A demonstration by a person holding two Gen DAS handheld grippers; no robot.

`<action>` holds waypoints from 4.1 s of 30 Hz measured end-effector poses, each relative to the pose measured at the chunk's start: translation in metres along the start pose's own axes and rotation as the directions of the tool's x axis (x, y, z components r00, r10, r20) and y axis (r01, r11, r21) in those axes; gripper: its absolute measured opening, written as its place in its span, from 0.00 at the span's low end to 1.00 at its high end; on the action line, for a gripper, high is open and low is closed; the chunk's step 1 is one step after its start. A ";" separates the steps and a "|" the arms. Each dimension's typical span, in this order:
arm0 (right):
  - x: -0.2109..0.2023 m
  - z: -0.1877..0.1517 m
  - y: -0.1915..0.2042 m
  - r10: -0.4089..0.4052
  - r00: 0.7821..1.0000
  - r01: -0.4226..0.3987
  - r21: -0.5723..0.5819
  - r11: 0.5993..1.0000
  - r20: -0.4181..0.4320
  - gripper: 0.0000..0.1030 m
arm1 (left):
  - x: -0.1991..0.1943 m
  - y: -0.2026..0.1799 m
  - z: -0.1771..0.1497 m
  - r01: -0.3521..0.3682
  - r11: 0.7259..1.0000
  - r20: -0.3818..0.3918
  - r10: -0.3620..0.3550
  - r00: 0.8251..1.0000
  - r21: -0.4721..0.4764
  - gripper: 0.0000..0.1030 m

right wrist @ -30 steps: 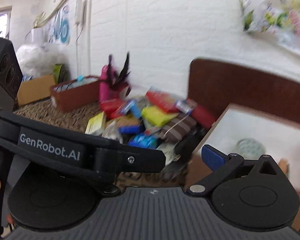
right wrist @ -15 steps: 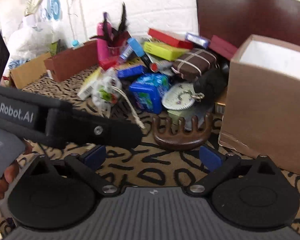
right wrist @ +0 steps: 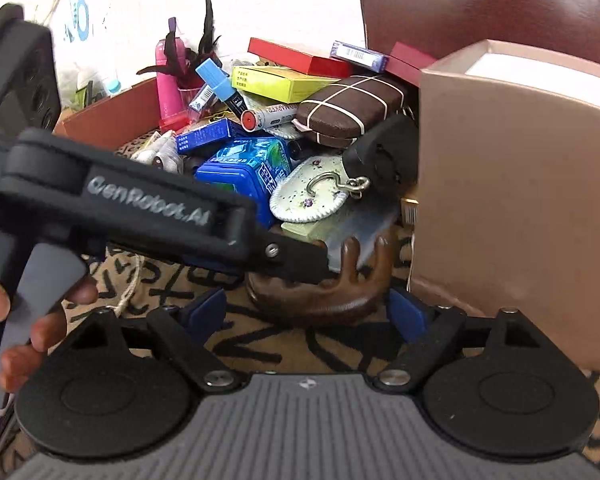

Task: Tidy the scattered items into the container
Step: 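Move both grippers back to the pile toward the brown wooden comb, then grasp the brown wooden comb with both grippers together, then carry the comb into the box and open both grippers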

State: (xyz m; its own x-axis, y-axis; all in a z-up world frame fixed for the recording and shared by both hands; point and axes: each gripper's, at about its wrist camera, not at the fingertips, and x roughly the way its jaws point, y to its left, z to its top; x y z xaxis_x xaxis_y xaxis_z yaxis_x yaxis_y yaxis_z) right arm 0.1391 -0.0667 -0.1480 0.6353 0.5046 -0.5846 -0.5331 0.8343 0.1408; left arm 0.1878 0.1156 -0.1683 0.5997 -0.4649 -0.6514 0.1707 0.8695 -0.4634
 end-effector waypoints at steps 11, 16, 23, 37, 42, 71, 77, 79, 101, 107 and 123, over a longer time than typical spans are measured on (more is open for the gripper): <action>-0.021 -0.007 0.001 -0.001 1.000 0.001 -0.018 1.000 -0.009 0.63 | -0.017 -0.008 -0.016 0.008 1.000 -0.022 -0.008 1.000 0.010 0.59; -0.057 -0.028 0.005 0.038 0.998 -0.038 0.005 0.999 -0.042 0.65 | -0.039 -0.028 -0.053 0.042 0.997 -0.096 -0.036 0.995 0.065 0.59; -0.093 -0.048 -0.003 0.011 1.000 -0.009 0.081 0.997 -0.019 0.68 | -0.064 -0.026 -0.073 0.037 0.999 -0.024 -0.037 0.999 -0.034 0.66; -0.065 -0.021 -0.017 -0.049 0.995 0.060 0.143 0.988 -0.082 0.26 | -0.053 -0.024 -0.071 -0.102 0.979 -0.031 0.098 0.995 -0.175 0.21; -0.054 -0.015 -0.016 -0.063 0.988 0.083 0.144 0.986 -0.137 0.16 | -0.047 -0.026 -0.064 -0.120 0.982 -0.042 0.115 0.992 -0.148 0.21; -0.069 -0.024 -0.011 -0.135 0.982 0.160 0.198 0.967 -0.132 0.12 | -0.055 -0.043 -0.082 -0.118 0.984 -0.025 0.116 0.993 -0.136 0.24; -0.096 -0.025 -0.009 -0.149 0.985 0.163 0.198 0.967 -0.083 0.11 | -0.071 -0.056 -0.086 -0.085 0.984 0.022 0.089 0.996 -0.159 0.23; -0.106 -0.023 -0.010 -0.157 0.986 0.166 0.208 0.964 -0.059 0.09 | -0.076 -0.066 -0.082 -0.071 0.987 0.042 0.078 0.996 -0.141 0.22; -0.221 0.091 -0.089 -0.362 0.888 0.313 0.202 0.928 0.283 0.09 | -0.073 -0.219 0.048 0.098 0.991 0.243 -0.117 0.963 0.088 0.24; -0.203 0.105 -0.133 -0.379 0.893 0.317 0.259 0.912 0.241 0.09 | -0.019 -0.229 0.075 0.117 0.990 0.186 -0.131 0.974 0.084 0.24; -0.127 0.068 -0.196 -0.360 0.932 0.323 0.344 0.882 0.049 0.09 | 0.093 -0.202 0.071 0.075 0.997 -0.001 -0.075 0.997 0.004 0.26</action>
State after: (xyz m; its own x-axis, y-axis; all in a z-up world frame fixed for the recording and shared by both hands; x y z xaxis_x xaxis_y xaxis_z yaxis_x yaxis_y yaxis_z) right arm 0.2011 -0.2795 -0.0470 0.8113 0.1806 -0.5561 -0.0731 0.9750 0.2099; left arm 0.2650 -0.0916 -0.0928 0.5845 -0.5286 -0.6155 0.2182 0.8331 -0.5083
